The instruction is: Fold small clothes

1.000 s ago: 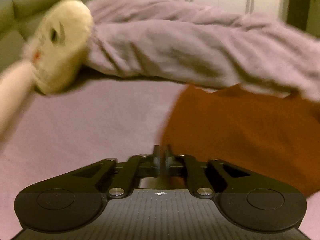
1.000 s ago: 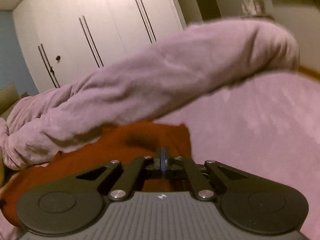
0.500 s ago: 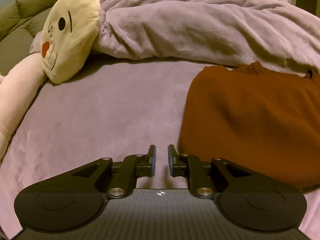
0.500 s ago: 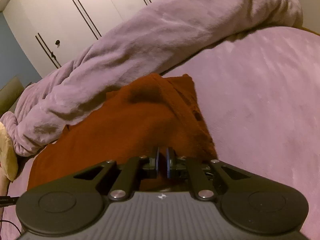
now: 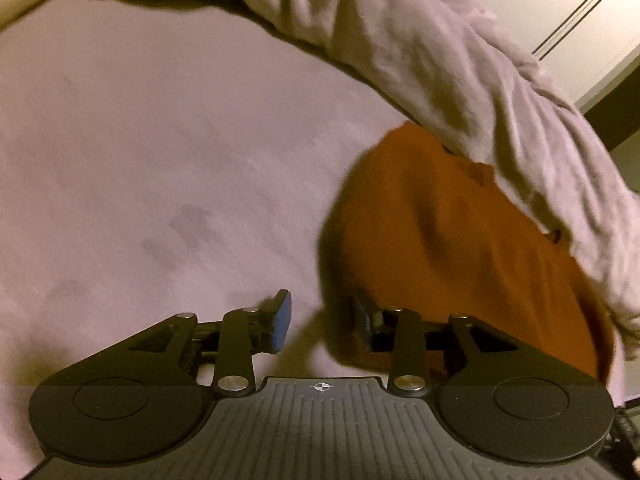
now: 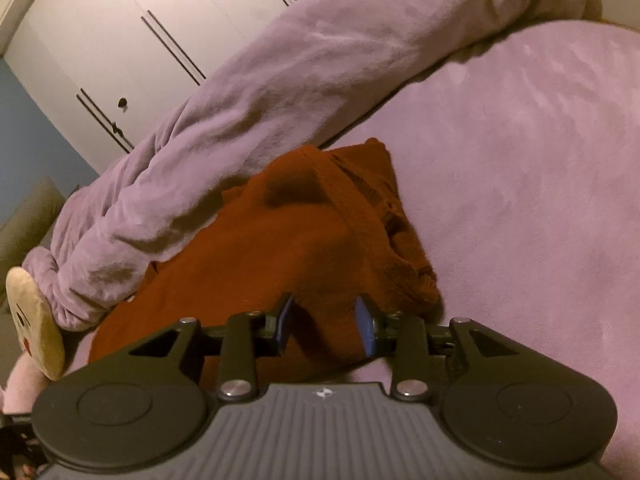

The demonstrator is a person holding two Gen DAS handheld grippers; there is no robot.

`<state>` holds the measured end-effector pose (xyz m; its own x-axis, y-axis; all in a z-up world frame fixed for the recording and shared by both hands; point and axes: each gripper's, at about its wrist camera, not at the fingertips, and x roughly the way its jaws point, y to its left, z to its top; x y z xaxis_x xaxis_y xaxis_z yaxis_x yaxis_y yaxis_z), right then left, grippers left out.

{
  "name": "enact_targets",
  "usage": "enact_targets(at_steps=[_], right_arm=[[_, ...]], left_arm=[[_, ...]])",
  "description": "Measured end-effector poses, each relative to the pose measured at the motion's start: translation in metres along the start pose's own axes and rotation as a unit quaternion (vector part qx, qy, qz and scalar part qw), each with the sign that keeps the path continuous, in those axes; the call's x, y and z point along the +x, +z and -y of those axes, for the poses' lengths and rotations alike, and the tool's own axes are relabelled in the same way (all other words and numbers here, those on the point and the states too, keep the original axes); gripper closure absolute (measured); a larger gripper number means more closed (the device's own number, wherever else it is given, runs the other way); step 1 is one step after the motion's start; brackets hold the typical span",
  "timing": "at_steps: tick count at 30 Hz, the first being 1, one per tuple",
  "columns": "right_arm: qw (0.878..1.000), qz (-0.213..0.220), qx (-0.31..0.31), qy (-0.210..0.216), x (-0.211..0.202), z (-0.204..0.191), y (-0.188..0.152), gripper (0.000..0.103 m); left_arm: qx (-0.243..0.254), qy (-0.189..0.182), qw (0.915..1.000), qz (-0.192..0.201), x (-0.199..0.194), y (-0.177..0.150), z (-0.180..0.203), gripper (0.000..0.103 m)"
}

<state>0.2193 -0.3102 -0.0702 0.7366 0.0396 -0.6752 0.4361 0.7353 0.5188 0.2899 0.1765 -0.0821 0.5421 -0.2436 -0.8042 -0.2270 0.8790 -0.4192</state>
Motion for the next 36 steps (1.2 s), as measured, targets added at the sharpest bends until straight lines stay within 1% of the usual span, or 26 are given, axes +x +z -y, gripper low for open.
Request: enact_targets(at_steps=[2, 5, 6, 7, 9, 10, 12, 13, 15, 17, 18, 19, 20, 21, 22, 23, 24, 25, 26, 27, 28, 30, 31, 32, 34, 36], right_arm=[[1.0, -0.002, 0.014, 0.006, 0.002, 0.002, 0.0, 0.068], [0.999, -0.002, 0.036, 0.018, 0.005, 0.004, 0.001, 0.06], [0.999, -0.002, 0.044, 0.023, 0.006, 0.005, 0.002, 0.057], [0.998, 0.0, 0.054, 0.029, 0.006, 0.006, 0.002, 0.056], [0.996, 0.005, 0.082, 0.044, 0.008, 0.011, 0.005, 0.054], [0.993, 0.005, 0.106, 0.054, 0.009, 0.016, 0.006, 0.054], [0.986, 0.007, 0.149, 0.069, 0.013, 0.025, 0.007, 0.054], [0.983, 0.007, 0.169, 0.075, 0.016, 0.029, 0.008, 0.054], [0.976, 0.006, 0.2, 0.084, 0.021, 0.035, 0.012, 0.054], [0.973, 0.001, 0.217, 0.081, 0.023, 0.037, 0.018, 0.056], [0.973, 0.0, 0.218, 0.075, 0.021, 0.037, 0.022, 0.058], [0.976, 0.008, 0.206, 0.069, 0.017, 0.035, 0.024, 0.059], [0.985, 0.027, 0.165, 0.039, 0.009, 0.03, 0.029, 0.066], [0.992, 0.045, 0.121, 0.005, 0.002, 0.024, 0.031, 0.072], [0.994, 0.064, 0.078, -0.028, -0.005, 0.02, 0.033, 0.072], [0.995, 0.077, 0.041, -0.045, -0.012, 0.018, 0.034, 0.069], [0.996, 0.078, 0.014, -0.051, -0.016, 0.016, 0.034, 0.069], [0.996, 0.07, -0.007, -0.053, -0.018, 0.015, 0.034, 0.068], [0.997, 0.052, -0.022, -0.051, -0.019, 0.014, 0.032, 0.063], [0.998, 0.039, -0.026, -0.051, -0.02, 0.015, 0.03, 0.057], [0.998, 0.029, -0.026, -0.047, -0.02, 0.016, 0.028, 0.055], [1.0, 0.004, 0.003, -0.028, -0.015, 0.025, 0.024, 0.053], [0.999, -0.01, 0.029, -0.017, -0.011, 0.031, 0.022, 0.053], [0.998, -0.015, 0.057, -0.004, -0.007, 0.037, 0.02, 0.053], [0.996, -0.01, 0.086, 0.011, -0.001, 0.043, 0.018, 0.052], [0.993, -0.008, 0.114, 0.026, 0.004, 0.047, 0.016, 0.05]], left_arm=[[-0.01, -0.024, 0.9997, -0.002, 0.005, -0.002, 0.004, 0.051], [-0.016, -0.051, 0.9986, -0.008, 0.013, -0.004, 0.011, 0.05], [-0.02, -0.063, 0.9977, -0.012, 0.017, -0.004, 0.014, 0.049], [-0.023, -0.071, 0.9971, -0.015, 0.02, -0.005, 0.016, 0.046], [-0.027, -0.075, 0.9966, -0.022, 0.03, -0.005, 0.02, 0.046], [-0.031, -0.077, 0.9963, -0.023, 0.033, -0.004, 0.02, 0.047], [-0.038, -0.069, 0.9967, -0.02, 0.038, -0.003, 0.021, 0.066], [-0.038, -0.067, 0.9968, -0.021, 0.039, 0.0, 0.022, 0.08], [-0.032, -0.064, 0.9973, -0.017, 0.036, 0.004, 0.026, 0.083], [-0.012, -0.059, 0.9981, -0.012, 0.03, 0.007, 0.03, 0.084], [0.0, -0.054, 0.9985, -0.007, 0.027, 0.008, 0.032, 0.084], [0.012, -0.049, 0.9987, -0.003, 0.024, 0.008, 0.035, 0.084], [0.019, -0.045, 0.9988, -0.002, 0.024, 0.01, 0.037, 0.085], [0.024, -0.042, 0.9988, 0.0, 0.021, 0.011, 0.038, 0.085], [0.028, -0.043, 0.9987, 0.004, 0.018, 0.012, 0.038, 0.085], [0.03, -0.043, 0.9986, 0.006, 0.018, 0.014, 0.038, 0.085], [0.029, -0.043, 0.9986, 0.009, 0.017, 0.015, 0.037, 0.085], [0.027, -0.043, 0.9987, 0.007, 0.019, 0.016, 0.037, 0.085], [0.022, -0.044, 0.9988, 0.002, 0.021, 0.016, 0.036, 0.085], [0.016, -0.045, 0.9989, -0.003, 0.023, 0.016, 0.034, 0.084], [0.011, -0.046, 0.9989, -0.007, 0.025, 0.015, 0.032, 0.084], [0.009, -0.044, 0.9989, -0.012, 0.029, 0.012, 0.031, 0.08], [0.009, -0.043, 0.999, -0.012, 0.031, 0.011, 0.031, 0.073], [0.012, -0.042, 0.999, -0.01, 0.032, 0.01, 0.032, 0.068], [0.013, -0.048, 0.9987, -0.012, 0.036, 0.009, 0.032, 0.062], [0.005, -0.053, 0.9984, -0.017, 0.039, 0.009, 0.03, 0.062]])
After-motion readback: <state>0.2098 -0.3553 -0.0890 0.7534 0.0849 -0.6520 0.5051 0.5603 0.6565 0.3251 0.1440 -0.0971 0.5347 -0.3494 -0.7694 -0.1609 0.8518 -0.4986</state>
